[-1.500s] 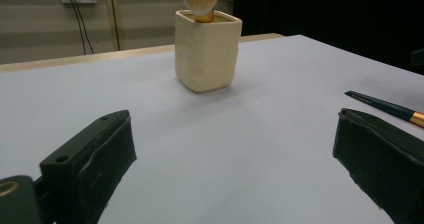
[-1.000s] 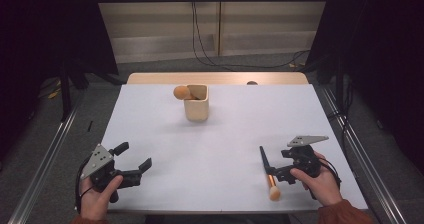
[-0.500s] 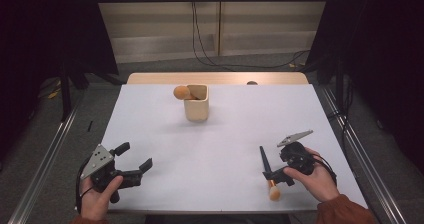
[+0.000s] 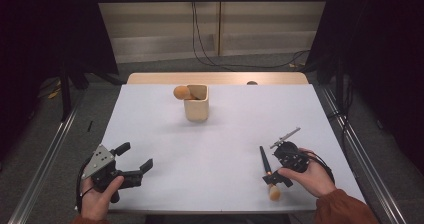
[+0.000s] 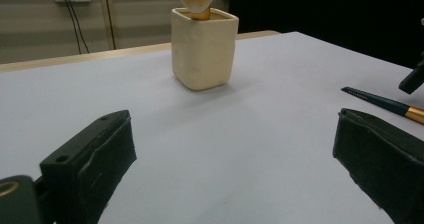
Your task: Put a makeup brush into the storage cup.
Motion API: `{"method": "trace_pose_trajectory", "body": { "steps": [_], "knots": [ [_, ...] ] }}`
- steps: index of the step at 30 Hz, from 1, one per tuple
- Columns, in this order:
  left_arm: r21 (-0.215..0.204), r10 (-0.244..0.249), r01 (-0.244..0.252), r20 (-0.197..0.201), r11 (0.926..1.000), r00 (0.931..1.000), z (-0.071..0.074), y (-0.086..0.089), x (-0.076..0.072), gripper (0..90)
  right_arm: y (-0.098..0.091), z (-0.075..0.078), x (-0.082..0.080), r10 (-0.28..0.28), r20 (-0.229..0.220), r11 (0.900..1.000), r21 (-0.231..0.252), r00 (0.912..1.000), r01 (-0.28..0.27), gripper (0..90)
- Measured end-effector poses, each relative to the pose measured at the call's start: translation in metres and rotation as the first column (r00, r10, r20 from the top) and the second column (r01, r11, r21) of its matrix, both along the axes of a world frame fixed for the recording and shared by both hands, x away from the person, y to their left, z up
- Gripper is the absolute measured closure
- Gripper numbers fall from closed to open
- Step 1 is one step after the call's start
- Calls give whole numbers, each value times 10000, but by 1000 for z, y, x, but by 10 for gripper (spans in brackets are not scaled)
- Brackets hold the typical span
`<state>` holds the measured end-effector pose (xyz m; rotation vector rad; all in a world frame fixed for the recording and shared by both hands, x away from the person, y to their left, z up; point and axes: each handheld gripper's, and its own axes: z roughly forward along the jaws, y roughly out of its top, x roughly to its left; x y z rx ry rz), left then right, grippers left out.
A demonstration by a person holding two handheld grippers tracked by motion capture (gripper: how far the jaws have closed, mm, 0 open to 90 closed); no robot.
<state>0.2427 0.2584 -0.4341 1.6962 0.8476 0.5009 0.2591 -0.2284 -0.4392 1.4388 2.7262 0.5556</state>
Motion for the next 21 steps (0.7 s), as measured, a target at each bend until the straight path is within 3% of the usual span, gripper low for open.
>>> {"method": "trace_pose_trajectory", "body": {
  "steps": [3, 8, 16, 21],
  "knots": [
    [29, -43, 43, 7, 10000, 10000, 0, 0, 0, 30, 4, 0, 2, 253, -159, 9995, -186, 9996, -256, 73],
    [110, 10, -9, -58, 9999, 10000, -1, -2, 0, 32, 11, 0, 6, 200, -395, 9985, -510, 9990, -220, 91],
    [35, 12, -11, -39, 10000, 10000, -1, -1, 0, 31, 20, -5, 6, 136, -841, 9964, -825, 9964, -206, 198],
    [127, -42, 42, -10, 9999, 10000, -1, -1, 0, 31, 21, -8, 6, 164, -821, 9952, -951, 9965, -242, 261]
  ]
}}
